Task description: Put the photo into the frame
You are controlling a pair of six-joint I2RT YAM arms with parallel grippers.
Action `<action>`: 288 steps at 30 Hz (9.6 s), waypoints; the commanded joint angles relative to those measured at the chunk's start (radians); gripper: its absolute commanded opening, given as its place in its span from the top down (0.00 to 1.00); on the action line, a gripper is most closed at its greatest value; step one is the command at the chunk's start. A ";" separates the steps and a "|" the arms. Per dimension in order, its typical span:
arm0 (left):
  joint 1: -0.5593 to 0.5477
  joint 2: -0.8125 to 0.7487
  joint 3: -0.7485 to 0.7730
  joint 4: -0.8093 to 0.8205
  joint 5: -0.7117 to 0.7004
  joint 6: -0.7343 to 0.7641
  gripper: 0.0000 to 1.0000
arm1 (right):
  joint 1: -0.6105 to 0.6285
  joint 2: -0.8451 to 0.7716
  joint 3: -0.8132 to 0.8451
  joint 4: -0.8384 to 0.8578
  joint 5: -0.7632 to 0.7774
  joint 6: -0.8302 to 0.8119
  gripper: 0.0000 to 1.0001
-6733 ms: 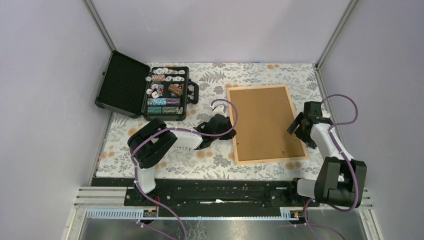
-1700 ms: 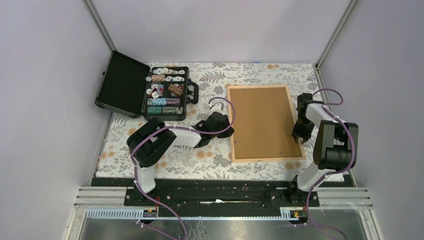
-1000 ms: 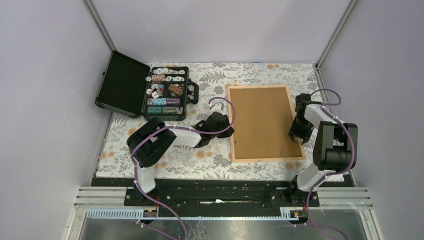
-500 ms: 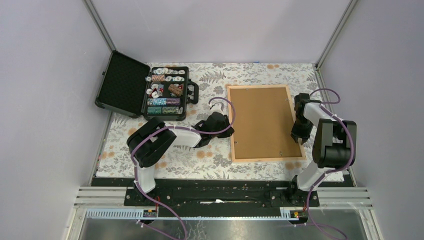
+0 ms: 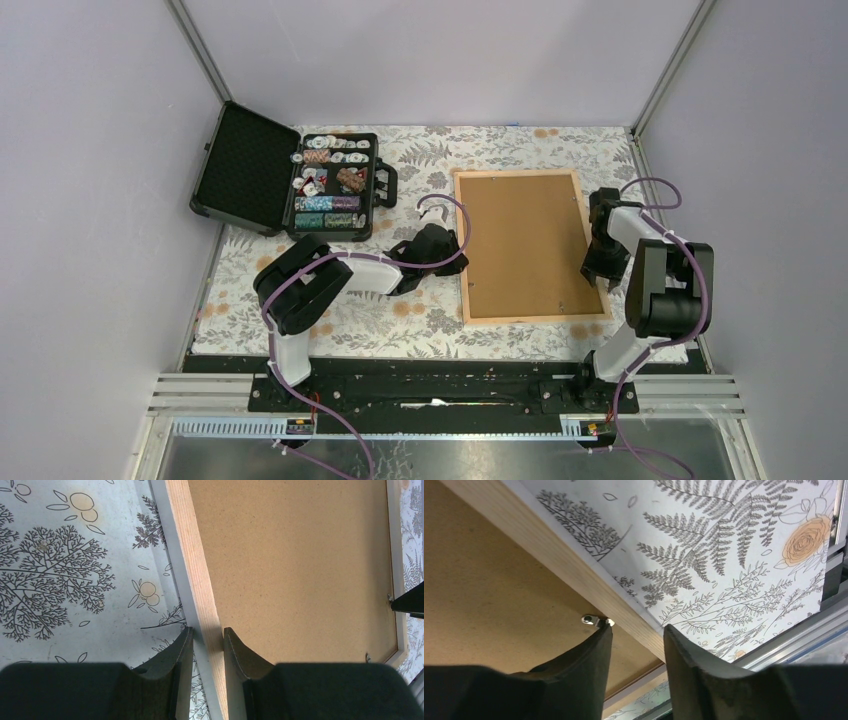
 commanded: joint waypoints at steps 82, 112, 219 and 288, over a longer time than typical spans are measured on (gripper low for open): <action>0.046 0.061 -0.030 -0.067 -0.009 0.024 1.00 | -0.005 -0.170 -0.041 0.142 -0.051 -0.237 0.28; 0.052 0.065 -0.037 -0.055 0.006 0.019 1.00 | -0.065 -0.046 -0.006 0.180 -0.142 -0.080 0.35; -0.041 -0.548 -0.059 -0.156 0.174 0.215 0.01 | -0.536 -0.223 -0.222 0.435 -0.412 0.165 0.01; 0.178 -0.159 -0.190 0.168 0.032 0.132 0.17 | -0.116 0.037 0.009 0.175 -0.097 0.236 0.21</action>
